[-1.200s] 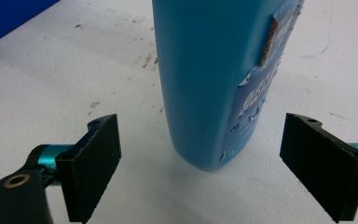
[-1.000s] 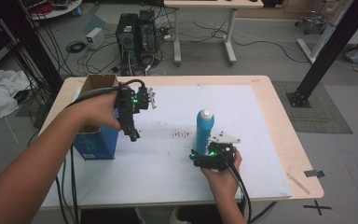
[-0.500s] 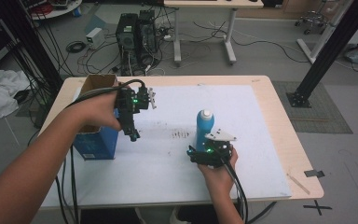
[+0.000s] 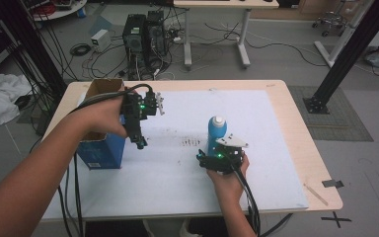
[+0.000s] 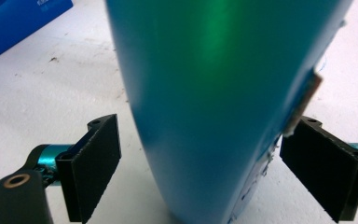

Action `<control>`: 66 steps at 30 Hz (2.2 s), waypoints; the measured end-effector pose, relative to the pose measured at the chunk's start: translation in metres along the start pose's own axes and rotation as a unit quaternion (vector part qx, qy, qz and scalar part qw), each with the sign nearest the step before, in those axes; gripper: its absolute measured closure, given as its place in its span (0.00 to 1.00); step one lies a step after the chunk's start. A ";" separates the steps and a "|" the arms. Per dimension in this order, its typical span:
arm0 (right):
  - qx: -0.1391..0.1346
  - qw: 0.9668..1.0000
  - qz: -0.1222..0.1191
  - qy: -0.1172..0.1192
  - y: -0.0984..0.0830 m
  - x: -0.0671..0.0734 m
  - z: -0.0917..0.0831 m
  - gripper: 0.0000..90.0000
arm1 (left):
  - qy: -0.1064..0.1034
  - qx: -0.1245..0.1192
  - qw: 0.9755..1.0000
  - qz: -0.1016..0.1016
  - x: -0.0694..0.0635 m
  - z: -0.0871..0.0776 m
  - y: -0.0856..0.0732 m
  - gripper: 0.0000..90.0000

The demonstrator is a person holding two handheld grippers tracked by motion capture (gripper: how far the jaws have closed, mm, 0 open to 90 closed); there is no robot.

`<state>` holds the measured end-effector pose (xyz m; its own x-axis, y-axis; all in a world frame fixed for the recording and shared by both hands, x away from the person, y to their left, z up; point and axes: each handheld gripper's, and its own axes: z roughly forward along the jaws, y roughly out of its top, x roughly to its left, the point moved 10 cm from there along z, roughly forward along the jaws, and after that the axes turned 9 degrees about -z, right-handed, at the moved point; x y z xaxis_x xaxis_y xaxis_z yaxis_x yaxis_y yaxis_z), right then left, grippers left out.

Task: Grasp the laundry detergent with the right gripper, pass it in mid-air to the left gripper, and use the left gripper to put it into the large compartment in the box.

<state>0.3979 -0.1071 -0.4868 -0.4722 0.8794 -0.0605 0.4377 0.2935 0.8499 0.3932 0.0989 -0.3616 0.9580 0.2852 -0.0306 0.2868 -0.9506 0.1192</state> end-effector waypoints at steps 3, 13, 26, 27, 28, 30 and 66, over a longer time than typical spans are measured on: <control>-0.003 1.000 0.009 -0.007 0.001 -0.002 0.002 0.13 | -0.001 -0.001 1.000 0.000 0.000 0.000 0.000 0.06; -0.017 0.999 0.020 -0.026 0.004 -0.006 0.006 0.13 | -0.001 -0.002 1.000 -0.004 0.003 0.001 -0.003 0.06; -0.034 0.997 0.007 -0.068 0.007 -0.008 0.004 0.28 | 0.000 -0.002 1.000 -0.006 0.003 0.001 -0.005 0.06; -0.034 0.997 0.007 -0.068 0.007 -0.008 0.004 0.28 | 0.000 -0.002 1.000 -0.006 0.003 0.001 -0.005 0.06; -0.033 0.997 0.008 -0.070 0.007 -0.007 0.003 0.29 | 0.000 -0.004 1.000 -0.006 0.003 0.001 -0.005 0.06; -0.035 0.997 0.007 -0.076 0.007 -0.008 0.004 0.29 | 0.000 -0.003 1.000 -0.006 0.003 0.001 -0.005 0.06; -0.055 0.989 0.007 -0.134 0.010 -0.006 0.004 0.38 | -0.003 -0.010 1.000 -0.009 0.004 0.002 -0.008 0.06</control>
<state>0.4084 -0.1084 -0.4804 -0.2404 0.9554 -0.1714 0.3506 0.2502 0.9025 0.3945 0.1073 -0.3651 0.9528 0.3010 -0.0393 0.3036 -0.9428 0.1375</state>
